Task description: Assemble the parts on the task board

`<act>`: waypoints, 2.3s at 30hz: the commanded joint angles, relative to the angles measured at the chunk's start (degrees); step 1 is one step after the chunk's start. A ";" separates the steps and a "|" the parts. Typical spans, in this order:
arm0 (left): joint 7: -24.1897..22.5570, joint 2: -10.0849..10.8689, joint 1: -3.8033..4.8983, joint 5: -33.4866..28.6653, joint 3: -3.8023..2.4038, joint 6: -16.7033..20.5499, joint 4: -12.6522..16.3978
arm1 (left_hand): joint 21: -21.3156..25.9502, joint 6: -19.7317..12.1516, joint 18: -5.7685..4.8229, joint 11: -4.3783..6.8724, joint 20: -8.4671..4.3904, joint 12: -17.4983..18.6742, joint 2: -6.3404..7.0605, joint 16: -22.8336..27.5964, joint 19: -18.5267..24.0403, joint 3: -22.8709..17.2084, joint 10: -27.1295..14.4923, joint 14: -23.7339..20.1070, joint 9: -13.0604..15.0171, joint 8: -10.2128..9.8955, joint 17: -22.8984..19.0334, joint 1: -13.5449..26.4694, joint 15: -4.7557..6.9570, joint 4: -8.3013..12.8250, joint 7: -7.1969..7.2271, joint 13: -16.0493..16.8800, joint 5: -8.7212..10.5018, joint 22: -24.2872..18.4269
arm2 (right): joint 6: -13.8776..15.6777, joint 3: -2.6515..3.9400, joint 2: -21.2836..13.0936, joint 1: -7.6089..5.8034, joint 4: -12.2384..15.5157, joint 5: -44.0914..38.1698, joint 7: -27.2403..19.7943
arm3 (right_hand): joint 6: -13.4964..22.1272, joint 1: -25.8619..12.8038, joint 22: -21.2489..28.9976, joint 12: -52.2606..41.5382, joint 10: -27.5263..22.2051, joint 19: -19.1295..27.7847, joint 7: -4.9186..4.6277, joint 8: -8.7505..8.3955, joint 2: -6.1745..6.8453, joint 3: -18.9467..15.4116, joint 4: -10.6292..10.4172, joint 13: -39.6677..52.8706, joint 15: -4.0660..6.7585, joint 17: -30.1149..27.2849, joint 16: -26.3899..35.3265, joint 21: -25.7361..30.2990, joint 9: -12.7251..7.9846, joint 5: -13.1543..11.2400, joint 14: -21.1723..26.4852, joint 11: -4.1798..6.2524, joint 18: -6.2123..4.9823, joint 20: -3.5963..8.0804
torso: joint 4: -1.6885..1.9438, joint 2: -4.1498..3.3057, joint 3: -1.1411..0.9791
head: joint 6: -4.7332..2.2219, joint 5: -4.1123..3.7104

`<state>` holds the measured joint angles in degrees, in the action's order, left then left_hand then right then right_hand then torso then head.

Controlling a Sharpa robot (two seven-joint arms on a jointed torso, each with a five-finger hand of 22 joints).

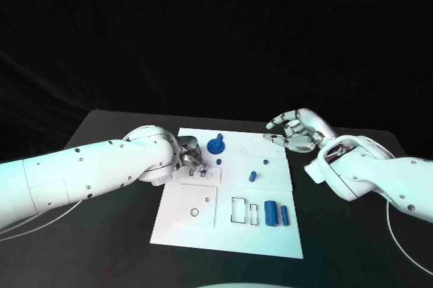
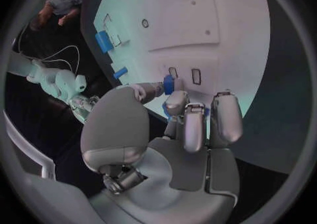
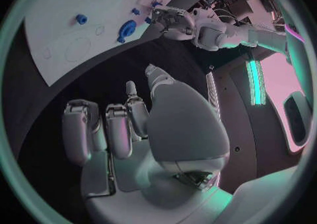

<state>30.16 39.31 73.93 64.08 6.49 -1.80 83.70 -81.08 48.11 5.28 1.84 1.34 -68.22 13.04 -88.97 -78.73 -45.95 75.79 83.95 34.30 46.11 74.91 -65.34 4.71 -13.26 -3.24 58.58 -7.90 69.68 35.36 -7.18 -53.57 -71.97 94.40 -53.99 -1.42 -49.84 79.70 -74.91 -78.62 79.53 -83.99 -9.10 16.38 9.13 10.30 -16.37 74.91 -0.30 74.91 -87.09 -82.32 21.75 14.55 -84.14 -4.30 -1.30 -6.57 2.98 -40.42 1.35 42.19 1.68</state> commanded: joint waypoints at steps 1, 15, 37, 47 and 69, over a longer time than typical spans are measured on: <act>-0.24 -0.23 -0.05 2.02 0.02 -1.03 -0.17 | -0.41 1.36 -0.98 0.07 0.02 -0.31 0.46 -0.22 -0.42 -8.99 0.50 5.60 9.35 0.38 13.44 0.14 0.32 9.06 1.02 0.13 -0.27 0.11 | -0.37 -0.01 0.03 0.05 0.00 -0.46 -0.17 | 0.44 -0.27 -9.39 0.27 -0.46 -0.98 0.11 0.19 0.09 0.27 -0.07 3.13 0.30 6.02 0.39 0.20 0.06 0.24 -3.79 0.09 -0.91 0.53 | -0.01 -0.05 0.03 | 0.10 -0.01; -0.05 -0.63 -0.13 2.15 0.12 -3.35 -0.94 | -0.41 1.79 -0.99 0.31 -0.08 -0.01 0.82 -0.19 -0.46 -8.57 0.58 5.59 9.60 0.79 13.38 0.69 0.50 8.83 1.34 -0.54 0.03 0.17 | -0.54 -0.01 0.10 0.05 0.00 -0.46 -0.11 | 0.46 -0.56 -9.31 0.27 -0.46 -0.92 0.11 0.34 0.08 0.26 -0.16 3.11 0.30 6.01 0.41 0.33 0.09 0.31 -3.79 0.10 -0.94 0.53 | 0.07 -0.01 0.01 | 0.46 0.00; 0.03 -0.54 -0.18 1.25 0.14 -5.67 -0.73 | -0.55 2.18 -1.09 0.68 -0.24 0.28 2.01 -0.22 -0.69 -7.59 0.61 5.60 9.76 1.06 13.43 1.06 0.75 9.01 1.82 -1.19 0.11 0.61 | -1.71 -0.01 0.16 0.06 -0.25 -0.42 0.44 | 0.75 -2.82 -9.26 0.31 -0.52 -0.92 0.19 1.11 -0.13 -0.10 -0.31 2.94 0.33 5.96 0.47 0.47 0.22 0.77 -3.79 0.14 -0.96 0.54 | 0.09 0.04 0.01 | 0.72 -0.02; 0.05 -0.62 -0.20 1.04 0.14 -5.66 -0.93 | -0.52 2.50 -1.09 0.75 -0.33 0.30 1.98 -0.22 -0.68 -6.96 0.70 5.60 9.71 1.06 13.43 1.68 0.83 8.40 1.93 -1.31 0.18 0.59 | -1.85 -0.01 0.21 0.06 -0.29 -0.42 0.53 | 0.82 -3.12 -9.11 0.34 -0.56 -0.79 0.21 1.22 -0.14 -0.16 -0.29 2.88 0.34 5.65 0.59 0.70 0.23 0.89 -3.72 0.15 -1.02 0.55 | 0.02 -0.01 -0.01 | 0.58 0.05; 0.06 -0.91 -0.20 0.79 0.14 -6.21 -1.34 | -0.41 3.79 -1.10 1.18 -0.72 -0.28 2.25 -0.45 -0.76 -2.44 1.01 5.72 9.40 0.91 13.88 5.95 1.23 4.30 2.47 -1.13 0.37 0.61 | -1.98 -0.01 0.25 0.06 -0.43 -0.43 0.66 | 0.89 -3.47 -8.86 0.52 -0.75 -0.58 0.22 1.37 -0.21 -0.22 -0.29 2.67 0.35 5.23 0.77 1.07 0.25 1.02 -3.62 0.16 -1.12 0.56 | 0.03 -0.03 -0.01 | 1.04 -0.02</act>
<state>30.18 38.53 73.91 65.37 6.50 -6.21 82.33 -81.27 50.21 5.28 2.76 0.71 -68.22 15.43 -89.19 -79.35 -48.78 76.71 83.94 34.34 47.02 74.94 -59.89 5.52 -8.97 -1.93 57.40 -7.72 70.21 34.23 -7.19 -53.36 -71.94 93.97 -53.98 -0.85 -49.24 76.83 -74.91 -78.33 79.33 -83.99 -8.89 17.50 8.98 10.14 -16.53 74.90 -0.30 74.94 -86.64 -81.43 21.95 15.20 -84.14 -4.11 -1.30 -6.57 2.97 -40.47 1.32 43.13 1.66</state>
